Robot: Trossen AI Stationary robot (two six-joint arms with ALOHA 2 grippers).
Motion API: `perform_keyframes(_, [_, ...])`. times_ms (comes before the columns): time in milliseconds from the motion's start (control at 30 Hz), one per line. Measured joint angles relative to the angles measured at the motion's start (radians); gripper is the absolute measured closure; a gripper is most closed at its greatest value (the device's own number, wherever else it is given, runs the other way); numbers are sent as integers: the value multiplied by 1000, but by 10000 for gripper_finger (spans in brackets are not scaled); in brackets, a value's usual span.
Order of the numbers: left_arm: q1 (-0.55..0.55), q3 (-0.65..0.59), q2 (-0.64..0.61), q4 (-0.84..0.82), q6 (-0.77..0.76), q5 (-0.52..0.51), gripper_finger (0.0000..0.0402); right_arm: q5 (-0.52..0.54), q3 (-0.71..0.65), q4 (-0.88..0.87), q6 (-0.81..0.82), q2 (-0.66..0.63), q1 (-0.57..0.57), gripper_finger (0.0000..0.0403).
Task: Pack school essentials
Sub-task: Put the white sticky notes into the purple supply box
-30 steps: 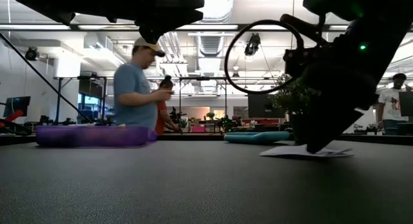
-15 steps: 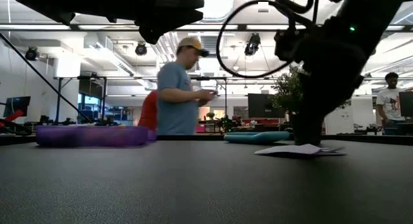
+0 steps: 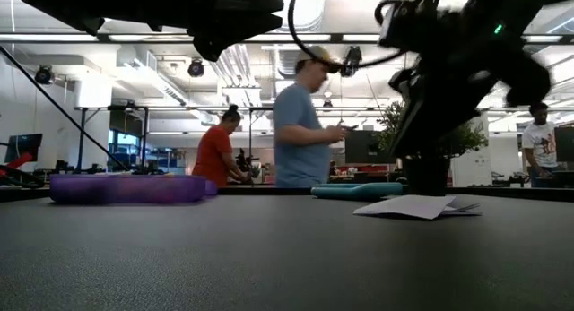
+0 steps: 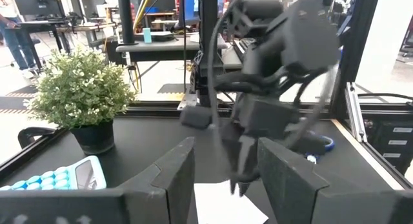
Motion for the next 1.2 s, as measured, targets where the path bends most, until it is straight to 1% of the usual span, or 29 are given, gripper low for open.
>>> perform_keyframes(67, [0, 0, 0, 0, 0, 0, 251, 6, -44, 66, -5, 8, -15, 370])
perform_keyframes(167, [0, 0, 0, 0, 1, 0, 251, 9, -95, 92, 9, 24, -32, 377])
perform_keyframes(233, [1, 0, 0, 0, 1, 0, 251, 55, -113, 86, 38, 29, -44, 380])
perform_keyframes(300, [1, 0, 0, 0, 1, 0, 251, 85, -121, 56, 59, 28, -54, 380])
perform_keyframes(400, [1, 0, 0, -1, 1, 0, 251, 85, -117, 2, 72, 19, -63, 380])
perform_keyframes(533, [0, 0, 0, -2, -7, 0, 251, 86, -110, -81, 133, -5, -66, 381])
perform_keyframes(600, [-1, 0, 3, -25, -49, 6, 251, 83, -110, -128, 181, -35, -61, 381])
perform_keyframes(667, [-2, 0, 20, -53, -101, 37, 251, 74, -110, -176, 269, -82, -52, 381])
perform_keyframes(833, [-12, 8, 132, -71, -186, 164, 252, 36, -117, -232, 575, -214, -32, 381])
perform_keyframes(933, [-19, 48, 229, -64, -211, 177, 264, 20, -123, -222, 662, -275, -2, 381])
perform_keyframes(1067, [-19, 135, 363, -67, -204, 225, 300, 21, -125, -218, 748, -318, 32, 381])
perform_keyframes(1167, [-17, 216, 451, -92, -152, 264, 337, 24, -128, -219, 792, -325, 49, 380])
perform_keyframes(1200, [-17, 242, 472, -128, -129, 266, 351, 24, -129, -220, 800, -321, 53, 379])
